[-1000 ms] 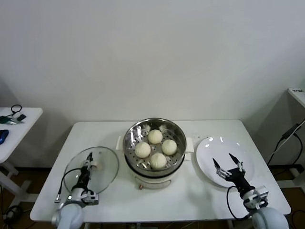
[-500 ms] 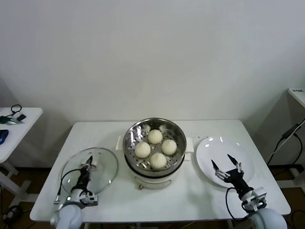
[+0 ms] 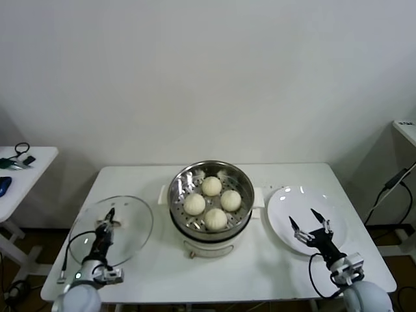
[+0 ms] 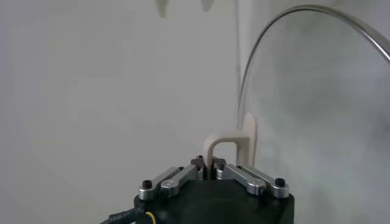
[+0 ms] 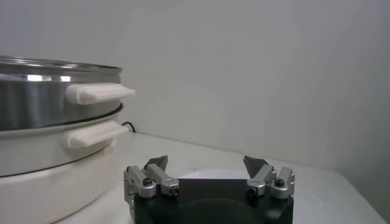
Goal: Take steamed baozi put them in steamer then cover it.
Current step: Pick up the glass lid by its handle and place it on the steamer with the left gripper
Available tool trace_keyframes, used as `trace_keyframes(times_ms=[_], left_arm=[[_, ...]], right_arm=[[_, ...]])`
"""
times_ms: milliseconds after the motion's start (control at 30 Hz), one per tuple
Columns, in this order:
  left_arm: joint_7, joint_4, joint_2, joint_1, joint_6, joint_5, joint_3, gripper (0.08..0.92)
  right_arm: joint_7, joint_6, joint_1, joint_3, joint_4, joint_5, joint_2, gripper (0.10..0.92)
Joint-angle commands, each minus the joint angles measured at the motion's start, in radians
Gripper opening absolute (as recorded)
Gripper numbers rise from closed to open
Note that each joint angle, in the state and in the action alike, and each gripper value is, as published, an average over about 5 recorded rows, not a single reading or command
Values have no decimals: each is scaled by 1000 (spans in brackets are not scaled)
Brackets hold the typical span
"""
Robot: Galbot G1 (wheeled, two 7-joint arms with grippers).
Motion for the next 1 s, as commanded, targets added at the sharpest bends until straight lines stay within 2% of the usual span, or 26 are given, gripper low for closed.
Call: trace_keyframes(times_ms=[33,200,400,567,767,867,1000], left_arm=[[18,-317,44,194,197,-54,-29,158],[29,-435,78,222,303,-55,-6,158],[50,-508,178,174,420,-63,81,158],[57,-533,300,93,544,-72,250,158],[88,-533,387,-85,669,-73,547,158],[151,-529,393,-227,730,-52,698,158],[269,-514,318,-393,767,8,862,158]], right_arm=[[2,-4,25,-3,-16,-1,-12,823],[11,-14,50,-16,-30,11,-37,823],[21,-18,83,-37,-58,22,-65,823],[30,-14,112,-55,-86,29,-81,823],[35,-11,154,-78,-116,39,-108,823],[34,-7,161,-81,-127,38,-109,823],[30,0,160,-68,-143,35,-97,823]])
